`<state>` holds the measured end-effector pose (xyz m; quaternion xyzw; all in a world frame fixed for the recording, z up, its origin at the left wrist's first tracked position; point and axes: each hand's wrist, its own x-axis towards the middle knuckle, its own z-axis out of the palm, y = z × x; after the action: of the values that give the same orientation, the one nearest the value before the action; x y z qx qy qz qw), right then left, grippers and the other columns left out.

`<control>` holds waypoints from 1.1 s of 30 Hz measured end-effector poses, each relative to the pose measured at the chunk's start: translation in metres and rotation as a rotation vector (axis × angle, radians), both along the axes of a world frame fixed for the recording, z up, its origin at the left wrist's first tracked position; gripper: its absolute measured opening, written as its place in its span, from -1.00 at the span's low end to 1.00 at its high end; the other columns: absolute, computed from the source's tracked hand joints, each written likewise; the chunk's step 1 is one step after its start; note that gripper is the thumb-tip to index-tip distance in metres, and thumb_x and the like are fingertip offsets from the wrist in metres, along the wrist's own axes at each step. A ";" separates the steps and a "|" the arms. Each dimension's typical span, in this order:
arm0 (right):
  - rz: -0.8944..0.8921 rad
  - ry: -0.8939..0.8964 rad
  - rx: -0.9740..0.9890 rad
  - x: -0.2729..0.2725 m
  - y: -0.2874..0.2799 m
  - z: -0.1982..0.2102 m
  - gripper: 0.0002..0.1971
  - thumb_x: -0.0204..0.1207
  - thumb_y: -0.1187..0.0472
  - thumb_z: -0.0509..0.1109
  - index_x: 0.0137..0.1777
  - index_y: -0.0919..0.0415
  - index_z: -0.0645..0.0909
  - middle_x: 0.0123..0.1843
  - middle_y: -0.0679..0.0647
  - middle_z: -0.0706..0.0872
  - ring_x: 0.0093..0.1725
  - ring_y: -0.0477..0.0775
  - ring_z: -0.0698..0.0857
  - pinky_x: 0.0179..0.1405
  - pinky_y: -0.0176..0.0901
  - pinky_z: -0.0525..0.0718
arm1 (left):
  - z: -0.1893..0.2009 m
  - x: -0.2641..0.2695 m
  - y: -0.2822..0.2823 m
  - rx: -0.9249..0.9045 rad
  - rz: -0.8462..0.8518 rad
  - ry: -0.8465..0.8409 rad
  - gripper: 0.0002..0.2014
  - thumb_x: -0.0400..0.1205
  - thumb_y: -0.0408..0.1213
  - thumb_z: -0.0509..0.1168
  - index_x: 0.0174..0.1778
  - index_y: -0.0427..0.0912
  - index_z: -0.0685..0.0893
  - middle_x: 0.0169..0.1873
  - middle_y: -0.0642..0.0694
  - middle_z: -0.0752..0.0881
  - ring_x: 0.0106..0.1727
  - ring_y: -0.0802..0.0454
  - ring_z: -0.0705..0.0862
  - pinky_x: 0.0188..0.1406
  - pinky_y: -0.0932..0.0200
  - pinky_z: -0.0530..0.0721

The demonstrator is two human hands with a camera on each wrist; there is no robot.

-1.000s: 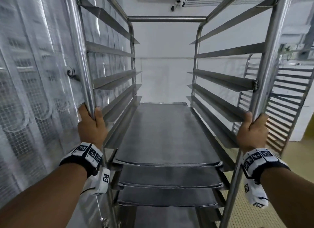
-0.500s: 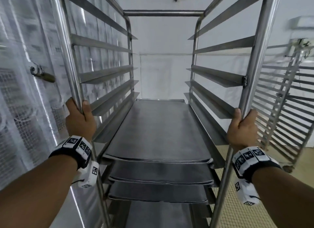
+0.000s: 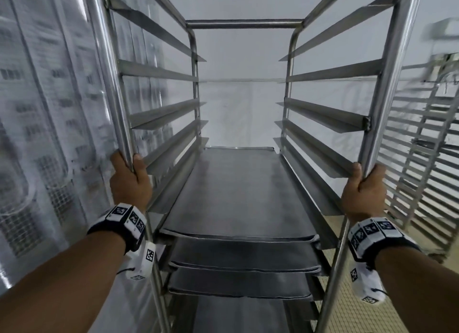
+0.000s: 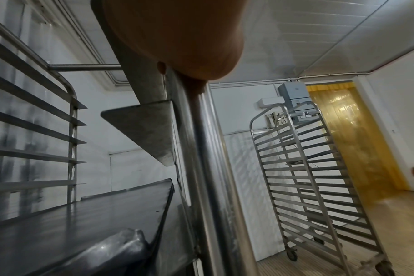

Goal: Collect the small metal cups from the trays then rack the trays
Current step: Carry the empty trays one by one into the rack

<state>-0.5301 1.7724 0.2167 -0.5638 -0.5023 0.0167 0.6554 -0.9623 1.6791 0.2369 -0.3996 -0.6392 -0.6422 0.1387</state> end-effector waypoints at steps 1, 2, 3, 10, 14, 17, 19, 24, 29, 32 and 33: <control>-0.002 -0.001 0.008 -0.005 0.013 0.000 -0.57 0.77 -0.06 0.12 0.32 0.34 0.37 -0.04 0.55 0.69 -0.09 0.56 0.68 -0.22 0.07 0.47 | 0.000 -0.006 0.015 0.000 0.001 -0.003 -0.49 0.83 -0.07 0.07 0.60 -0.36 0.30 0.06 -0.53 0.72 0.00 -0.51 0.71 -0.14 -0.15 0.58; -0.002 -0.004 0.013 -0.009 0.026 0.000 -0.58 0.77 -0.05 0.13 0.33 0.34 0.37 -0.05 0.55 0.69 -0.10 0.56 0.68 -0.22 0.07 0.47 | -0.001 -0.012 0.032 0.001 0.002 -0.004 -0.48 0.82 -0.03 0.06 0.59 -0.32 0.31 0.06 -0.52 0.73 -0.01 -0.51 0.72 -0.13 -0.17 0.60; -0.002 -0.009 0.021 -0.014 0.040 -0.001 -0.58 0.77 -0.06 0.12 0.32 0.34 0.37 -0.07 0.54 0.70 -0.12 0.56 0.69 -0.23 0.05 0.46 | -0.003 -0.019 0.048 0.004 0.004 -0.005 -0.47 0.82 0.03 0.05 0.59 -0.28 0.31 0.04 -0.51 0.74 -0.02 -0.51 0.73 -0.12 -0.18 0.64; 0.010 0.007 0.018 -0.036 0.139 -0.001 -0.61 0.78 -0.02 0.14 0.30 0.35 0.37 -0.12 0.55 0.69 -0.16 0.58 0.66 -0.26 0.02 0.35 | -0.006 -0.043 0.155 -0.018 0.035 -0.052 -0.45 0.79 0.15 -0.02 0.57 -0.18 0.28 -0.01 -0.51 0.73 -0.07 -0.49 0.72 -0.12 -0.25 0.68; 0.036 0.019 0.009 -0.046 0.199 0.000 -0.63 0.78 0.02 0.17 0.24 0.39 0.39 -0.12 0.55 0.67 -0.16 0.57 0.66 -0.26 0.01 0.33 | -0.007 -0.053 0.218 -0.012 0.037 -0.074 -0.47 0.78 0.15 -0.01 0.51 -0.16 0.29 -0.02 -0.49 0.74 -0.09 -0.46 0.73 -0.10 -0.26 0.72; 0.024 0.006 -0.037 -0.048 0.243 0.004 -0.61 0.78 -0.01 0.14 0.24 0.39 0.38 -0.10 0.57 0.68 -0.13 0.57 0.67 -0.26 0.01 0.30 | -0.006 -0.053 0.265 -0.012 0.038 -0.069 -0.53 0.81 0.07 0.02 0.46 -0.24 0.33 -0.08 -0.47 0.73 -0.16 -0.43 0.72 -0.23 -0.09 0.59; 0.027 0.005 -0.057 -0.049 0.274 0.006 -0.60 0.78 -0.03 0.11 0.25 0.37 0.37 -0.07 0.58 0.68 -0.09 0.57 0.67 -0.24 0.02 0.31 | -0.004 -0.049 0.294 -0.017 0.036 -0.092 -0.52 0.82 0.03 0.03 0.47 -0.30 0.34 -0.12 -0.42 0.71 -0.19 -0.37 0.70 -0.24 -0.03 0.49; 0.016 0.005 -0.064 -0.049 0.351 0.007 -0.58 0.78 -0.07 0.09 0.24 0.36 0.36 -0.09 0.59 0.67 -0.11 0.57 0.65 -0.27 0.03 0.28 | -0.004 -0.049 0.366 -0.036 0.056 -0.061 -0.47 0.81 0.05 0.03 0.56 -0.29 0.29 -0.04 -0.51 0.72 -0.08 -0.51 0.70 -0.19 -0.09 0.50; 0.048 0.021 -0.042 -0.053 0.424 0.004 -0.59 0.78 -0.06 0.10 0.22 0.35 0.33 -0.11 0.59 0.66 -0.14 0.60 0.63 -0.26 0.05 0.33 | -0.007 -0.058 0.428 -0.025 0.052 -0.052 -0.43 0.79 0.14 0.00 0.52 -0.26 0.30 -0.09 -0.52 0.72 -0.13 -0.52 0.71 -0.22 -0.07 0.50; 0.044 0.016 -0.041 -0.057 0.461 0.003 -0.59 0.77 -0.09 0.09 0.21 0.32 0.33 -0.11 0.57 0.66 -0.15 0.59 0.64 -0.27 0.05 0.35 | -0.010 -0.067 0.466 0.000 0.032 -0.030 -0.42 0.78 0.18 -0.01 0.50 -0.24 0.29 -0.09 -0.52 0.73 -0.17 -0.49 0.72 -0.24 -0.09 0.56; 0.040 0.018 -0.039 -0.059 0.473 0.002 -0.58 0.77 -0.10 0.09 0.21 0.31 0.33 -0.12 0.56 0.67 -0.15 0.59 0.64 -0.27 0.05 0.37 | -0.011 -0.071 0.478 -0.004 0.032 -0.029 -0.43 0.78 0.18 -0.01 0.50 -0.23 0.29 -0.10 -0.51 0.73 -0.19 -0.48 0.71 -0.25 -0.08 0.56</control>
<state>-0.5891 2.2450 0.2182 -0.5660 -0.5073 0.0447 0.6483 -1.0331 2.1567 0.2263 -0.3803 -0.6488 -0.6443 0.1390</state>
